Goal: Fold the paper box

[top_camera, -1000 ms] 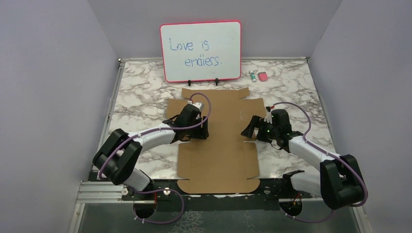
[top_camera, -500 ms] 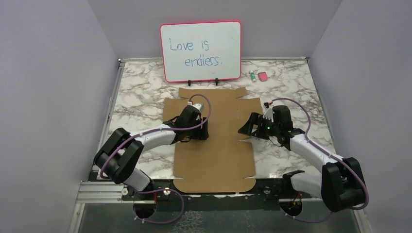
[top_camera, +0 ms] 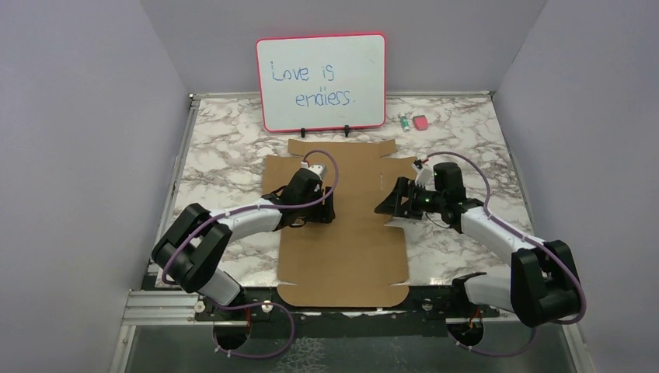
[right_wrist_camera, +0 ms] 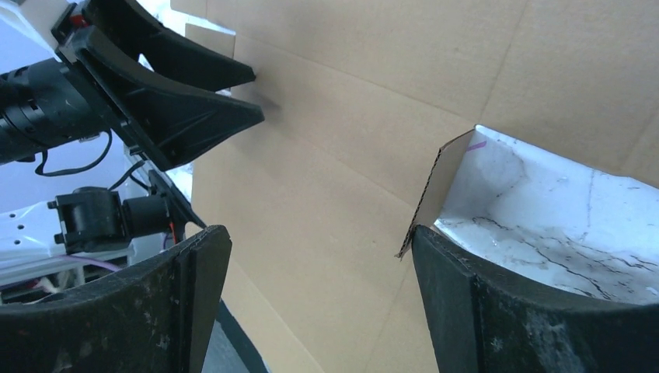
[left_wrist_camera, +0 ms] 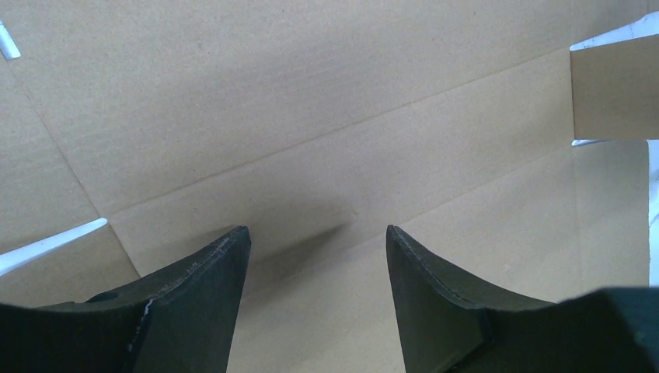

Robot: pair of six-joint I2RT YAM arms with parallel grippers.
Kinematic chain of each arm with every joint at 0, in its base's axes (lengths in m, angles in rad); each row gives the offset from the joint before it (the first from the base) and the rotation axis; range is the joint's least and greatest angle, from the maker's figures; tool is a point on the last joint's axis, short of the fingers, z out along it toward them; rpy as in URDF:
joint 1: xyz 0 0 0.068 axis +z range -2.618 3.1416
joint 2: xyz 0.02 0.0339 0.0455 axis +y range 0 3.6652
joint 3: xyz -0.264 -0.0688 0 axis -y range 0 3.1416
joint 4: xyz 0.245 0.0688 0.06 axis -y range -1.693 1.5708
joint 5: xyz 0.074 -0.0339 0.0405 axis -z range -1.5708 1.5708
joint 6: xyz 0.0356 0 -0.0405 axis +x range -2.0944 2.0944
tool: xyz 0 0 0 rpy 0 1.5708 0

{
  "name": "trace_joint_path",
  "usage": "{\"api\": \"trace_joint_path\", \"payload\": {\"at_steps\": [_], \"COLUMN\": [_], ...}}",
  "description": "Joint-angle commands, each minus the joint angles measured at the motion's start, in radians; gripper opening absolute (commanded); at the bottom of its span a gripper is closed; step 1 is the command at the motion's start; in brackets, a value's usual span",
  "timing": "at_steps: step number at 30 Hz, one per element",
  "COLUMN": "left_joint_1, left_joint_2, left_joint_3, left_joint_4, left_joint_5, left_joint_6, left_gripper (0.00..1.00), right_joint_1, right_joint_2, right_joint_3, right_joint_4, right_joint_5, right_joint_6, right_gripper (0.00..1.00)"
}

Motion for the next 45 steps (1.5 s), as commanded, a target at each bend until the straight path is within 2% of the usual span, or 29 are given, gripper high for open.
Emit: {"api": "trace_joint_path", "payload": {"at_steps": [1, 13, 20, 27, 32, 37, 45], "left_joint_1": [-0.009, -0.008, -0.008, 0.024, 0.130, 0.312, 0.591], "left_joint_2": [0.034, 0.025, -0.015, -0.097, -0.153, -0.183, -0.096], "left_joint_3": [-0.018, -0.030, -0.004, 0.137, 0.227, 0.268, 0.285], "left_joint_4": [0.009, 0.022, -0.004, -0.154, -0.242, -0.318, -0.313], "left_joint_5": [0.016, 0.020, 0.028, -0.061, -0.102, -0.071, 0.147], "left_joint_6": [-0.013, -0.026, -0.021, 0.068, 0.142, 0.199, 0.219], "left_gripper": [0.66, 0.66, 0.68, 0.76, 0.82, 0.86, 0.88], "right_joint_1": [0.004, 0.093, 0.093, 0.094, 0.093, 0.094, 0.126], "right_joint_2": [0.043, 0.125, 0.082, 0.046, 0.086, 0.164, 0.325], "right_joint_3": [0.017, 0.054, 0.103, 0.184, 0.248, 0.288, 0.345], "right_joint_4": [0.034, 0.108, 0.004, -0.077, -0.083, -0.005, 0.149], "right_joint_5": [-0.086, -0.019, 0.096, 0.229, 0.276, 0.226, 0.165], "right_joint_6": [-0.001, 0.019, -0.057, -0.144, -0.197, -0.199, -0.174], "right_gripper": [0.90, 0.89, 0.89, 0.91, 0.91, 0.91, 0.90]}}
